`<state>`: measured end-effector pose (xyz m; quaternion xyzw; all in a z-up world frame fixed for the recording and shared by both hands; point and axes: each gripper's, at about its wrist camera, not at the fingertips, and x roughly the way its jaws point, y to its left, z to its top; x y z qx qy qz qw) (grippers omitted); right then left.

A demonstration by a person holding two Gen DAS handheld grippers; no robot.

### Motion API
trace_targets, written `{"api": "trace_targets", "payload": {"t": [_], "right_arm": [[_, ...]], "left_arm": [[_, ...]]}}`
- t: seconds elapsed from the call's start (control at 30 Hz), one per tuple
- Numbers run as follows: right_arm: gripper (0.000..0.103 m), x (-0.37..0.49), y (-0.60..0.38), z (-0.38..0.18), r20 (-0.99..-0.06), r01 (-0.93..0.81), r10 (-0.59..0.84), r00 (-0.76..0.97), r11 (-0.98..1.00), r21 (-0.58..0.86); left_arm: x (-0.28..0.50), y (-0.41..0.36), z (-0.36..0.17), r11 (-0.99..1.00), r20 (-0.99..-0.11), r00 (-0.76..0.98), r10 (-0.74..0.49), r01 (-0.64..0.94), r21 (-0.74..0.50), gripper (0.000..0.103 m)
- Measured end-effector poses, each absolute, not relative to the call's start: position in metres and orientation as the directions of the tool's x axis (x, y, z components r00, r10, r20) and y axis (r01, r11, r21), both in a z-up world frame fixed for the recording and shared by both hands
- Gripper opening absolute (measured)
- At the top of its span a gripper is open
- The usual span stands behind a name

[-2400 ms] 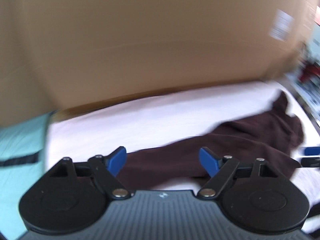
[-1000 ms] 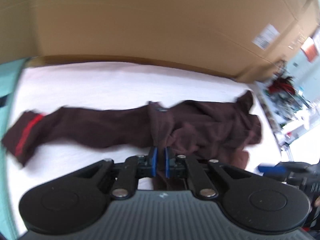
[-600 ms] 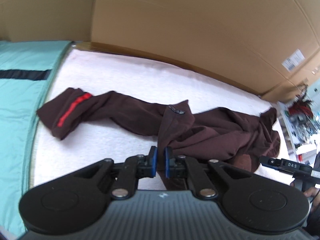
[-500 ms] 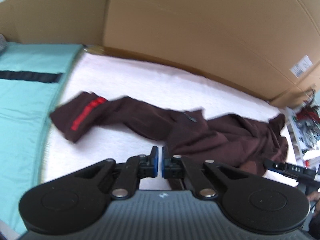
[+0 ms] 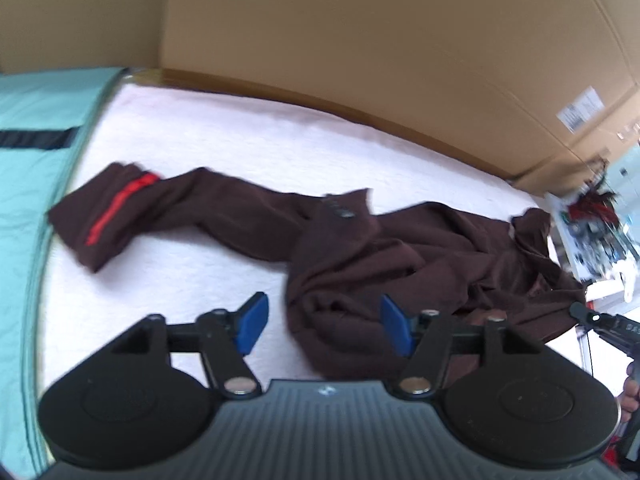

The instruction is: Fold clothes

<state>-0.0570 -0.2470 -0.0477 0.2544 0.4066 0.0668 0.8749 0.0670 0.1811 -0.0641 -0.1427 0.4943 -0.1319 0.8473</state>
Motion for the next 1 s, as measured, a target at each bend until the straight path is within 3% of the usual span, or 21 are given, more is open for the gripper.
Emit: {"api": "trace_targets", "payload": {"t": [0.17,0.37,0.43,0.53,0.6,0.67,0.77,0.87,0.93,0.97,1.0], "right_arm": [[0.004,-0.096,-0.274,-0.037,-0.695,0.202,0.195,0.692,0.872,0.446],[0.004,-0.113,-0.308,-0.086,-0.802,0.407,0.059,0.594,0.838,0.363],[0.005,-0.112,-0.302,-0.092,-0.821,0.402,0.054,0.568,0.852,0.334],[0.023,-0.114,-0.281,-0.077,-0.816,0.341,0.02,0.577,0.902,0.263],[0.044,-0.116,-0.265,-0.061,-0.792,0.28,0.0,0.611,0.935,0.216],[0.045,-0.111,-0.246,-0.045,-0.761,0.179,0.029,0.649,0.965,0.189],[0.046,-0.1,-0.219,-0.038,-0.718,-0.057,0.28,0.637,0.946,0.318],[0.047,-0.082,-0.178,-0.059,-0.718,-0.242,0.53,0.451,0.847,0.474],[0.047,-0.073,-0.147,-0.078,-0.732,-0.323,0.598,0.327,0.798,0.508],[0.048,-0.07,-0.133,-0.086,-0.742,-0.364,0.606,0.287,0.786,0.5],[0.05,-0.066,-0.119,-0.093,-0.753,-0.405,0.609,0.249,0.772,0.49]], "left_arm": [[0.08,0.159,-0.084,0.926,-0.825,0.423,-0.375,0.126,-0.356,0.064],[0.082,0.14,-0.12,0.929,-0.874,0.315,-0.37,0.158,-0.336,0.064],[0.08,0.141,-0.122,0.928,-0.879,0.302,-0.368,0.168,-0.331,0.063],[0.073,0.149,-0.115,0.926,-0.876,0.306,-0.373,0.188,-0.328,0.065],[0.067,0.153,-0.115,0.928,-0.884,0.294,-0.364,0.196,-0.317,0.067],[0.065,0.155,-0.121,0.929,-0.892,0.275,-0.358,0.197,-0.313,0.07],[0.067,0.151,-0.133,0.933,-0.895,0.273,-0.351,0.175,-0.313,0.07],[0.072,0.142,-0.144,0.934,-0.89,0.288,-0.353,0.163,-0.317,0.071],[0.074,0.136,-0.142,0.932,-0.883,0.305,-0.356,0.184,-0.312,0.069],[0.074,0.134,-0.141,0.931,-0.88,0.314,-0.358,0.195,-0.309,0.06],[0.075,0.133,-0.14,0.926,-0.875,0.314,-0.369,0.203,-0.317,0.037]]}}
